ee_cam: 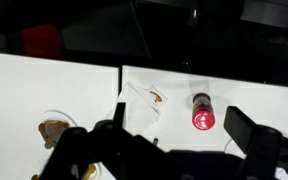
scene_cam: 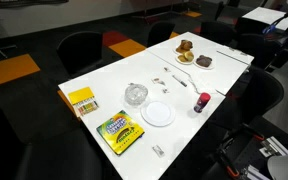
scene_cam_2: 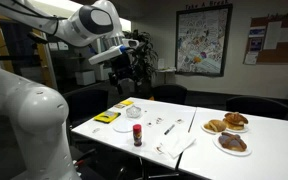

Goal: Uncover the glass jar and put the lid on the table

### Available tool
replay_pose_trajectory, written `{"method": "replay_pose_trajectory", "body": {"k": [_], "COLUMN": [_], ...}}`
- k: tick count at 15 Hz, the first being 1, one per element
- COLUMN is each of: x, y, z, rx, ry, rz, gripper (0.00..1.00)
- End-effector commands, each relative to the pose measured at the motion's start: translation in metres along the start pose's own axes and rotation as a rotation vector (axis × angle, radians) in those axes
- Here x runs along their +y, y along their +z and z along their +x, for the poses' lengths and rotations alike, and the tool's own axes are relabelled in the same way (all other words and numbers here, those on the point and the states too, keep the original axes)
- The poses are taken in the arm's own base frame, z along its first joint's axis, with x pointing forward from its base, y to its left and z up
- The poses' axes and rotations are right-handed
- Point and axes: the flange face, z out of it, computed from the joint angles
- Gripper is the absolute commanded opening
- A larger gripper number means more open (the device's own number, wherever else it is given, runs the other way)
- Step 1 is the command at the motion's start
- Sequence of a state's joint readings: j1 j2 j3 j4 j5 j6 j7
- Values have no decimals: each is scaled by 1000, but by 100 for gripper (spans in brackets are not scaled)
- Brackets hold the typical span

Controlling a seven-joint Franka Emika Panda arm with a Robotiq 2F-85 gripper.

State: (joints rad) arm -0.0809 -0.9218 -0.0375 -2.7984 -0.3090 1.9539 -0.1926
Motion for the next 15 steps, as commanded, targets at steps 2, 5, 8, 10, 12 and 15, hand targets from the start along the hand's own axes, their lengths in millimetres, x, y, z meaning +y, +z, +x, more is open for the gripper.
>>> {"method": "replay_pose_trajectory", "body": {"k": [2, 5, 8, 10, 12, 15], "x": [-4, -10, -21, -25, -28, -31], "y": [8, 10, 25, 34, 39, 42], "z": [6, 29, 57, 73, 90, 117], "rx": [-8, 81, 158, 236, 307, 354], "ry": [-5, -52, -120, -148, -163, -136], "rz": [20, 7, 32, 89, 155, 269], "gripper": [100, 100, 100, 100, 100, 100]}}
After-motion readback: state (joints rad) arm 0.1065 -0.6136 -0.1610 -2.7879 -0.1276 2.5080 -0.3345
